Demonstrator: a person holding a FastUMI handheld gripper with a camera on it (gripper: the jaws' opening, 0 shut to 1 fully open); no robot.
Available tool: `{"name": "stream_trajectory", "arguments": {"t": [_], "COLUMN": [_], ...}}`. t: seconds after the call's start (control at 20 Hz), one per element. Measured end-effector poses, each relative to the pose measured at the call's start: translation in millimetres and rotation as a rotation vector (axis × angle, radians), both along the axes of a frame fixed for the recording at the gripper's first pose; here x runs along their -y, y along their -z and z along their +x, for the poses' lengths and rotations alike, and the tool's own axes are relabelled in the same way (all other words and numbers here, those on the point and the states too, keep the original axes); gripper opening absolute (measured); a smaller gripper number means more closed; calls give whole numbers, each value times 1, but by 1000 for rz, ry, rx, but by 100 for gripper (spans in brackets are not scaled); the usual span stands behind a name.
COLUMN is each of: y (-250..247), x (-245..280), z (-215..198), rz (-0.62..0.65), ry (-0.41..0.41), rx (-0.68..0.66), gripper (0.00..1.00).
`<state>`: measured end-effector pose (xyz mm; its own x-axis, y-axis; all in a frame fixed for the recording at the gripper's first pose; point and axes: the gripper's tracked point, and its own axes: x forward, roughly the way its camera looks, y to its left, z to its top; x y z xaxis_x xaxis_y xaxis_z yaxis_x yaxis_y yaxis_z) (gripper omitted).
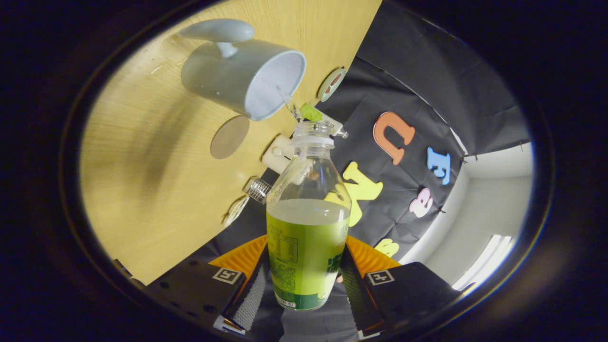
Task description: Take the bottle from table, then pour the juice into the cup, finally place the bottle on the coaster
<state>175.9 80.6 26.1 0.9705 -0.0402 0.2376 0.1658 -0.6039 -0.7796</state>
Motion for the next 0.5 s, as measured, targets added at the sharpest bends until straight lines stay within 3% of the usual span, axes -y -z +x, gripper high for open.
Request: {"name": "stream_trajectory", "arguments": {"t": [0.5], "y": [-19], "x": [-8], "z": [-2], "rz": [-84], "ry": [-16], "rx": [39], "gripper": [81]}}
